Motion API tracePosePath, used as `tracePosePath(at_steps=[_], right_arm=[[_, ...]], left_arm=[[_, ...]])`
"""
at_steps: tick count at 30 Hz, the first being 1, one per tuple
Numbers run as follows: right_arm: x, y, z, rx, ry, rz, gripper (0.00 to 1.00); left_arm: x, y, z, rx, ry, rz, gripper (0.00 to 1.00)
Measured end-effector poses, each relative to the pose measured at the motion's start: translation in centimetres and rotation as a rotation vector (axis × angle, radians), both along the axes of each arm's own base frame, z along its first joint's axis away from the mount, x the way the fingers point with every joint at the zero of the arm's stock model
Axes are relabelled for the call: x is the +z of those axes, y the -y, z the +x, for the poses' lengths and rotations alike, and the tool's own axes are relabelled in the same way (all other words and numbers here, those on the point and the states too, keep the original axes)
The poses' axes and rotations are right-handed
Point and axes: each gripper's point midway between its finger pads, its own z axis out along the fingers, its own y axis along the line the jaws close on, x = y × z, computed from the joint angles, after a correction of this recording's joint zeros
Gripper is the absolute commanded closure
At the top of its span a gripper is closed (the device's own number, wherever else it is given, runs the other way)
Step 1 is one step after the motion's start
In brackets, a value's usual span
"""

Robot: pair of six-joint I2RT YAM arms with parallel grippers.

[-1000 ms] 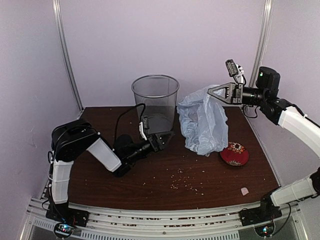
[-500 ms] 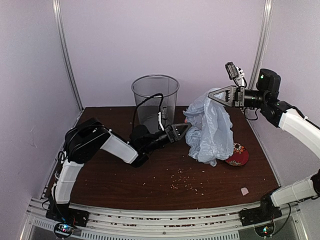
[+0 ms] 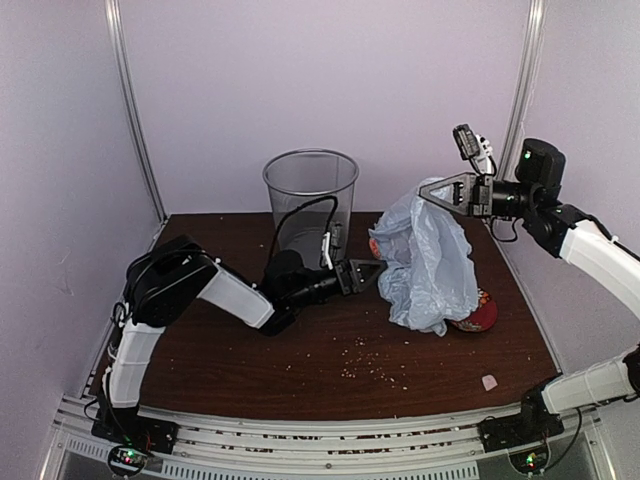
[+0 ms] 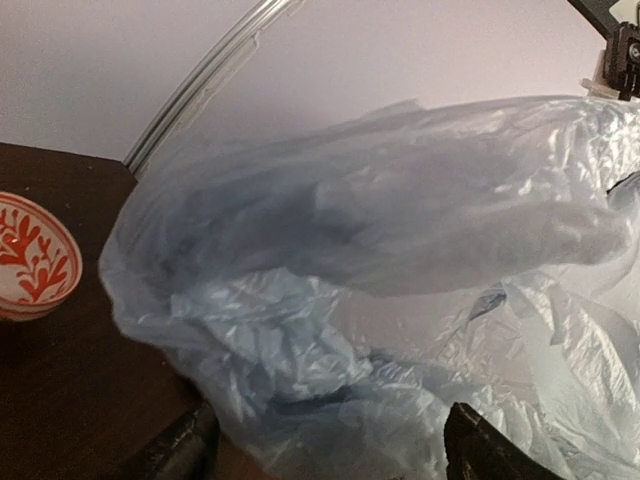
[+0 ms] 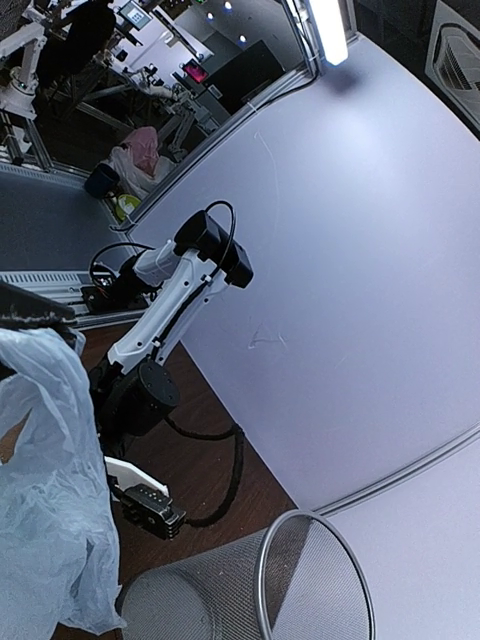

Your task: Put the trash bags into the trash bin

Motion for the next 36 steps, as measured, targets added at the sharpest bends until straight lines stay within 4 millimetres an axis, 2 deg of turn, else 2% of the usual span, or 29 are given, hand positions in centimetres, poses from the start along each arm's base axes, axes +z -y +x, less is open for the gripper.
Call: tracePosePath(at_steps=[4,6,9,12,16,19,21,23,25,26,27,29,31,33,36], right_arm=[[-0.6,0.0,0.0,0.0,-0.008,-0.005,1.0],[-1.0,0.0,0.0,0.0,-0.013,-0.009,1.0],[-1.5,0.0,0.0,0.0,-0.016,-0.016,1.0],[-1.4,0.1,-0.1,-0.003,-0.008,-0.018,1.0],[-1.3,0.8,0.4,-0.033,-0.001,-0.017,1.0],[-1.3,1.7,1.6,-0.092,-0.003,-0.018,1.0],[-1.5,2.6,2.7,-0.146,-0.006,-0.02,1.0],[-2.1,3.7,4.0,-0.22,-0.022,-0.027,1.0],[-3.9,5.3,5.8,-0.324,-0.065,-0.043,1.0],[-4.2,5.8,6.2,-0.347,-0.073,-0.045,1.0],[-5.3,6.9,7.2,-0.409,-0.095,-0.053,1.0],[-8.0,8.9,8.9,-0.505,-0.162,-0.072,1.0],[-11.5,11.0,10.8,-0.593,-0.263,-0.094,1.0],[-15.5,12.4,12.3,-0.648,-0.374,-0.12,1.0],[-20.9,12.8,12.9,-0.666,-0.527,-0.168,1.0]], left_arm=[[2.4,1.7,-0.1,-0.076,0.035,-0.058,0.25],[3.2,2.4,-0.1,-0.103,0.041,-0.075,0.35],[3.6,3.1,-0.2,-0.137,0.03,-0.078,0.65],[2.9,3.2,-0.4,-0.155,0.006,-0.059,1.0],[-0.1,2.1,-1.3,-0.156,-0.046,-0.001,1.0],[-3.0,-0.4,-3.0,-0.141,-0.116,0.074,1.0],[-3.4,-2.5,-4.4,-0.125,-0.137,0.109,1.0],[-1.8,-5.0,-6.0,-0.106,-0.123,0.121,1.0],[2.0,-7.1,-7.2,-0.079,-0.049,0.091,1.0],[4.5,-8.1,-7.8,-0.058,0.006,0.068,1.0],[6.8,-8.8,-8.3,-0.039,0.058,0.05,0.97],[10.5,-9.9,-8.9,0.011,0.149,0.024,0.68],[12.4,-10.7,-9.3,0.055,0.208,0.024,0.52],[12.6,-11.2,-9.5,0.087,0.222,0.042,0.49],[8.8,-11.3,-9.1,0.111,0.168,0.137,0.44]])
